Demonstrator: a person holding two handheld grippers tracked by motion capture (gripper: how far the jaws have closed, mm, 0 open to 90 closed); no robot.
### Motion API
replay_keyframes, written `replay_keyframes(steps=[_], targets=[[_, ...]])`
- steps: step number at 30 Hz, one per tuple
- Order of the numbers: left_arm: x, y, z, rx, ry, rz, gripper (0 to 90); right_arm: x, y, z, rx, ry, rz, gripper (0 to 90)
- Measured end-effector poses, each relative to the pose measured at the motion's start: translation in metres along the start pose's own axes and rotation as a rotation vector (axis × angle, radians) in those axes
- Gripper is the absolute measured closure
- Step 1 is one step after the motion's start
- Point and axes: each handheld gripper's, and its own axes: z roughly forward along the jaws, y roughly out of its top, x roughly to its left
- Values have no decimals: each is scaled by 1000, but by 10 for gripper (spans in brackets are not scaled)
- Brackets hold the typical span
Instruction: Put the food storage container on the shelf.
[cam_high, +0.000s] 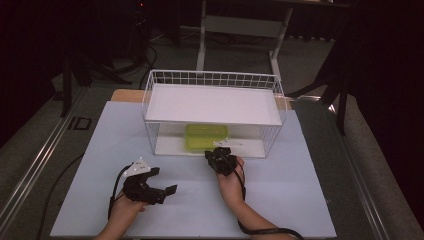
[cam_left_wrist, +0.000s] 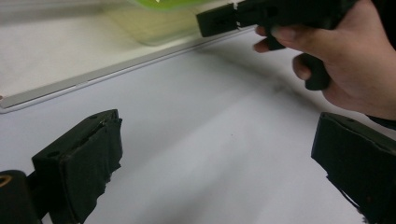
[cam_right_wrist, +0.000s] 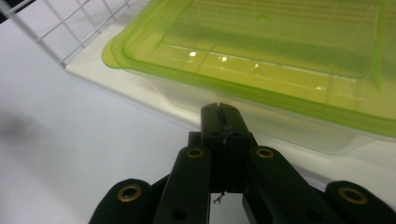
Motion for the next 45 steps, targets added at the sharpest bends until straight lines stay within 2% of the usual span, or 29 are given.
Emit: replay_keyframes(steps=[10,17,27,30,33,37,41,43,45], targets=[[1,-1,0,-4,-2,0,29,-10,10,14,-15,-25,57,900],[1,0,0,-5,5,8,29,-9,16,25,-20,-39,24,900],[0,-2,1,5,-1,10,29,-12,23,31,-30,-49,38,900],[-1,-2,1,9,-1,17,29,-13,24,34,-21,-44,60,900],[-1,-2,1,9,-3,17,29,-11,23,35,-21,-47,47,895],[-2,-1,1,6,3,23,29,-8,22,31,-23,-39,37,881],[-4,-1,0,6,18,49,29,-5,18,23,-30,-14,38,848],[-5,0,1,3,16,46,29,-1,16,17,-26,-9,30,844],[-6,1,1,0,17,45,29,1,14,12,-27,-11,2,825]])
